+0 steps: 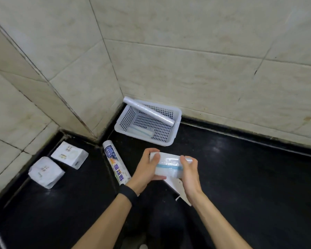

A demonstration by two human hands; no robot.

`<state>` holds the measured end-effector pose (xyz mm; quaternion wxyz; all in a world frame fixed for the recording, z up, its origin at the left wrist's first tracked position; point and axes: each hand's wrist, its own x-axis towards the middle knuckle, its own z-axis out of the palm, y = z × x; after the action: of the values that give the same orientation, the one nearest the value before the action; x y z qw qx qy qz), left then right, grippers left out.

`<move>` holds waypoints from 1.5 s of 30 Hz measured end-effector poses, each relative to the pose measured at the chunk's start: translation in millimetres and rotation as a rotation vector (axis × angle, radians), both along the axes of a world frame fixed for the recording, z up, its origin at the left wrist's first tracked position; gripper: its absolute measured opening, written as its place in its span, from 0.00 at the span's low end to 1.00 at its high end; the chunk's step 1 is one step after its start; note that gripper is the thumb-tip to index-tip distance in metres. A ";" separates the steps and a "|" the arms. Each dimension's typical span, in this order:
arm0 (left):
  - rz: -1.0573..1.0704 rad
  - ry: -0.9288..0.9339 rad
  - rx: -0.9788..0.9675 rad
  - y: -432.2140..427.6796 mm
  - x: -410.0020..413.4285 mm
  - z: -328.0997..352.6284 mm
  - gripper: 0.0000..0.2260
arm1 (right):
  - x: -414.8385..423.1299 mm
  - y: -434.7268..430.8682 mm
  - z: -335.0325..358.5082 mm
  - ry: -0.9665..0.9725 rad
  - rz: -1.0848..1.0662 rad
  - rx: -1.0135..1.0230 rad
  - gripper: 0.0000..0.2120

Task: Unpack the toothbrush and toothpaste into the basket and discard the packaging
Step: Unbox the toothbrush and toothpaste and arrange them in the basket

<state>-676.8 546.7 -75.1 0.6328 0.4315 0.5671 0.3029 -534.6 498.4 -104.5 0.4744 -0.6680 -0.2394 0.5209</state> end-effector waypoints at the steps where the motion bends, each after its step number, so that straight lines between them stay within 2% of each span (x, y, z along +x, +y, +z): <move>1: -0.008 -0.035 -0.045 4.0 -7.9 1.5 0.09 | -5.7 7.3 -2.1 -0.012 -0.001 -0.003 0.11; 3: -0.028 -0.084 -0.093 14.9 -26.1 -0.2 0.14 | -13.1 21.0 -5.5 -0.040 0.013 0.012 0.09; 5: -0.010 -0.109 -0.091 29.3 -45.4 -4.3 0.17 | -17.4 32.6 -7.2 -0.076 0.068 0.072 0.12; 7: 0.024 -0.135 -0.094 47.3 -63.1 -8.8 0.18 | -18.9 44.7 -7.1 -0.117 0.208 0.143 0.20; 9: 0.034 -0.160 -0.105 66.5 -76.4 -11.4 0.18 | -17.2 60.9 -7.5 -0.252 0.390 0.163 0.21; 11: 0.000 -0.158 -0.101 84.6 -85.6 -13.0 0.17 | -13.8 79.8 -3.0 -0.402 0.577 0.106 0.18; 14: -0.084 -0.181 -0.111 108.3 -94.4 -21.2 0.17 | -10.4 109.5 9.1 -0.484 0.767 0.006 0.21; 16: -0.135 -0.177 -0.104 123.3 -98.2 -24.8 0.20 | -12.9 129.6 17.5 -0.547 0.869 -0.049 0.18; 19: -0.251 -0.072 -0.013 149.8 -99.8 -29.7 0.23 | -19.7 157.8 22.2 -0.585 0.952 -0.074 0.08; 23: -0.359 0.015 0.122 187.4 -96.8 -27.2 0.17 | -25.9 187.2 19.7 -0.602 0.953 -0.064 0.14; 27: -0.335 0.083 0.193 218.8 -92.2 -35.7 0.17 | -31.7 216.0 12.1 -0.702 0.906 -0.049 0.02; 29: -0.299 0.156 0.249 229.6 -94.9 -47.5 0.22 | -26.6 232.3 6.9 -0.766 0.891 -0.099 0.04; 30: -0.288 0.244 0.304 233.3 -99.0 -55.4 0.23 | -21.0 241.1 2.6 -0.780 0.887 -0.139 0.06; 33: -0.307 0.713 0.505 240.3 -120.4 -88.4 0.25 | -4.6 265.1 -17.5 -0.816 0.920 -0.278 0.15; 35: -0.380 0.880 0.521 241.8 -131.1 -109.9 0.26 | -1.6 276.3 -33.4 -0.837 0.960 -0.355 0.17; 38: -0.434 0.896 0.449 238.9 -133.7 -129.4 0.26 | -10.6 287.5 -48.6 -0.838 1.076 -0.474 0.23; 41: -0.405 0.882 0.433 234.8 -131.3 -136.8 0.26 | -23.5 293.7 -60.2 -0.818 1.140 -0.576 0.25; 45: -0.388 0.872 0.462 235.3 -130.6 -141.2 0.26 | -33.0 291.2 -78.3 -1.031 1.188 -0.615 0.23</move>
<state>-807.5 782.0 -216.3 0.2710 0.7425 0.6060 0.0895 -567.7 789.6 -182.8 -0.2499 -0.6847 -0.5849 0.3559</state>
